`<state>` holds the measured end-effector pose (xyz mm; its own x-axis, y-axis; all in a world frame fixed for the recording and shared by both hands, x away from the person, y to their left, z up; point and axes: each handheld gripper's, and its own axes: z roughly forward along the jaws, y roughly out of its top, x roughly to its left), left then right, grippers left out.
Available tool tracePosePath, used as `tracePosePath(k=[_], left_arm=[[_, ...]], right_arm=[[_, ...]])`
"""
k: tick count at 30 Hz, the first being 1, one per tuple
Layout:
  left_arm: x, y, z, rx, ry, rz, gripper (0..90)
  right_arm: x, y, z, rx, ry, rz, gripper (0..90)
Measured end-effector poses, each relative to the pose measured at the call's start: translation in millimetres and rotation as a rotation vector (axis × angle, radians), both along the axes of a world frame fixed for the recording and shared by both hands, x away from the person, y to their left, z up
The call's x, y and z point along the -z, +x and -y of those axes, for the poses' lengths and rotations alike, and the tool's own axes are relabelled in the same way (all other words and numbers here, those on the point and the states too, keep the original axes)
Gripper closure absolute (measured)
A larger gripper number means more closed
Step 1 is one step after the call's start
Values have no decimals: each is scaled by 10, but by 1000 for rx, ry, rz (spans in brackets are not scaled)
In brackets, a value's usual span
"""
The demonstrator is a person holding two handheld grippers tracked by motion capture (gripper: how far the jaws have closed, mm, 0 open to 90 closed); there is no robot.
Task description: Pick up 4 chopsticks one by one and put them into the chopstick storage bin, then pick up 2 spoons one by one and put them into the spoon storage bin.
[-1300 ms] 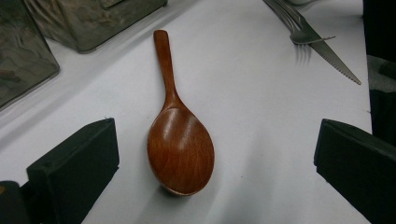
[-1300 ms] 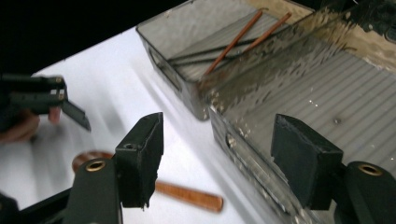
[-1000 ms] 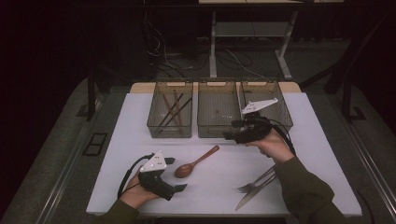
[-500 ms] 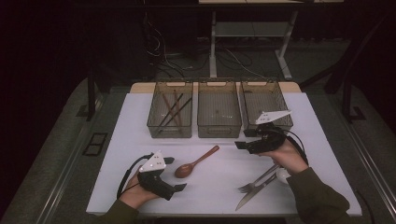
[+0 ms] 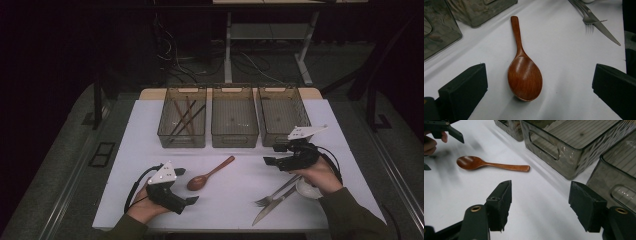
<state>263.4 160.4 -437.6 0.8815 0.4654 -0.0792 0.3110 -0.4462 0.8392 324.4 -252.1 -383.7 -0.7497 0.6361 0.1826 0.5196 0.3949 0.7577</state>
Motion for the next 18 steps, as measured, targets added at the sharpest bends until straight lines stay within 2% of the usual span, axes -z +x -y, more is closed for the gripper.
tracePosePath(k=[18], left_arm=[[-3,-1,-19,-8,0,1,0]], right_arm=[[97,-245,318,33,10,-21,364]])
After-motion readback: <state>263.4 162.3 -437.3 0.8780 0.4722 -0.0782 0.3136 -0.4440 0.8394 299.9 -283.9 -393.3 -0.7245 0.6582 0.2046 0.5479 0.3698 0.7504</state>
